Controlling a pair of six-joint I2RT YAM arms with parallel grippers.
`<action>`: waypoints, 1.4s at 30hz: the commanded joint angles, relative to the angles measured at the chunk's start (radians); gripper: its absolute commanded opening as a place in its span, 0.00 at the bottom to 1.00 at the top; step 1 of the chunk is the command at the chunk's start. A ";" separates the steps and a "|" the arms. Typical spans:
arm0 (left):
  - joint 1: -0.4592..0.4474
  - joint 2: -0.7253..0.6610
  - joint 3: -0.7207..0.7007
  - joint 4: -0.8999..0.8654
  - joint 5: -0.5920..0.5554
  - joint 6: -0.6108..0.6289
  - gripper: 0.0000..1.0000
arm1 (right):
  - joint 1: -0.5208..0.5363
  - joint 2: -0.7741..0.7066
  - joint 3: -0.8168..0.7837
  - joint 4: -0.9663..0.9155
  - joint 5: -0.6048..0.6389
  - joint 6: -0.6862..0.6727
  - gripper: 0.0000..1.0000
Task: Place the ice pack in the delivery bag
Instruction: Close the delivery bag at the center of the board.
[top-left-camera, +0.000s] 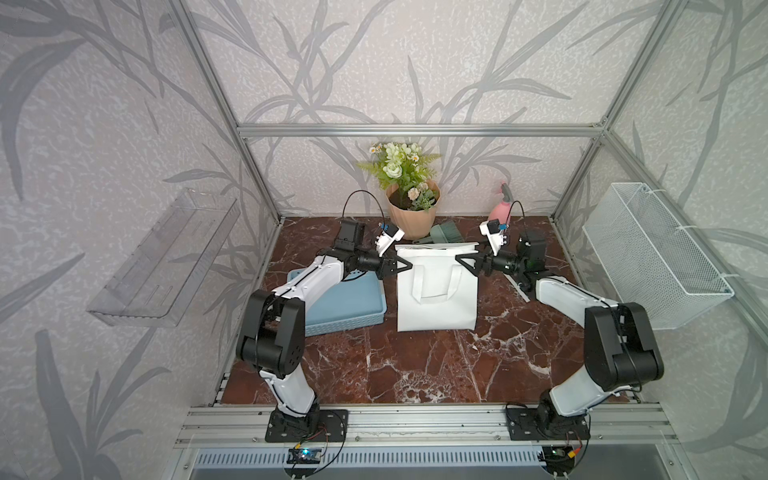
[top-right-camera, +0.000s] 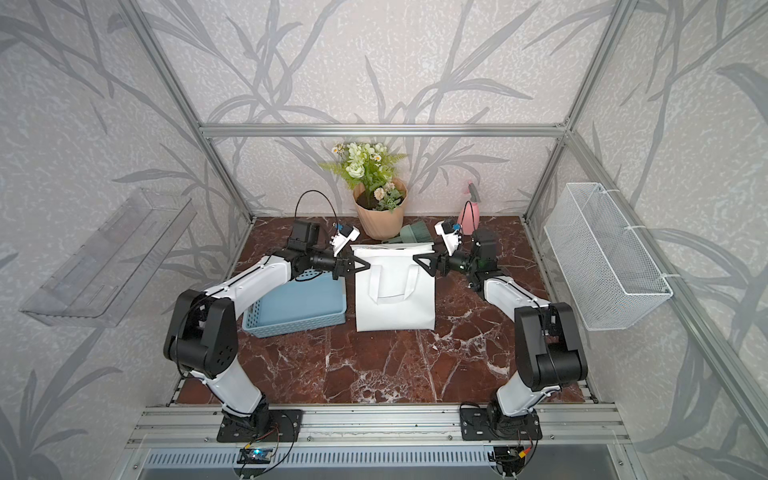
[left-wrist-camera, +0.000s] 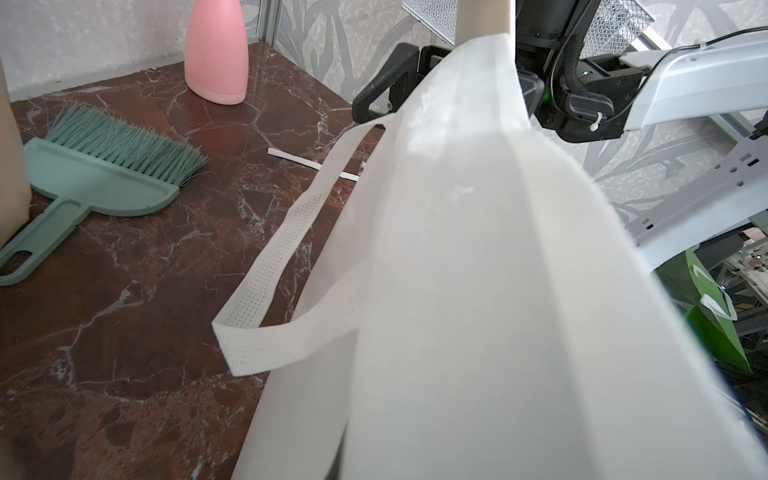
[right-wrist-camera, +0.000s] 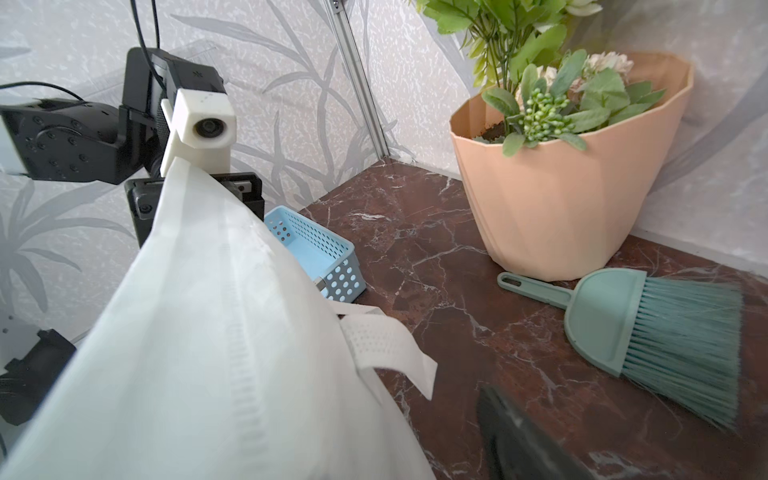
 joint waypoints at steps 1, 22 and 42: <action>0.005 0.008 0.036 -0.034 0.022 0.021 0.00 | 0.002 0.008 -0.027 0.086 -0.031 0.064 0.72; 0.020 0.009 0.014 -0.022 0.046 0.015 0.13 | 0.022 -0.071 -0.114 0.063 -0.013 0.036 0.31; 0.046 0.022 -0.094 0.067 0.057 -0.014 0.20 | -0.009 -0.031 -0.163 0.230 -0.091 0.187 0.67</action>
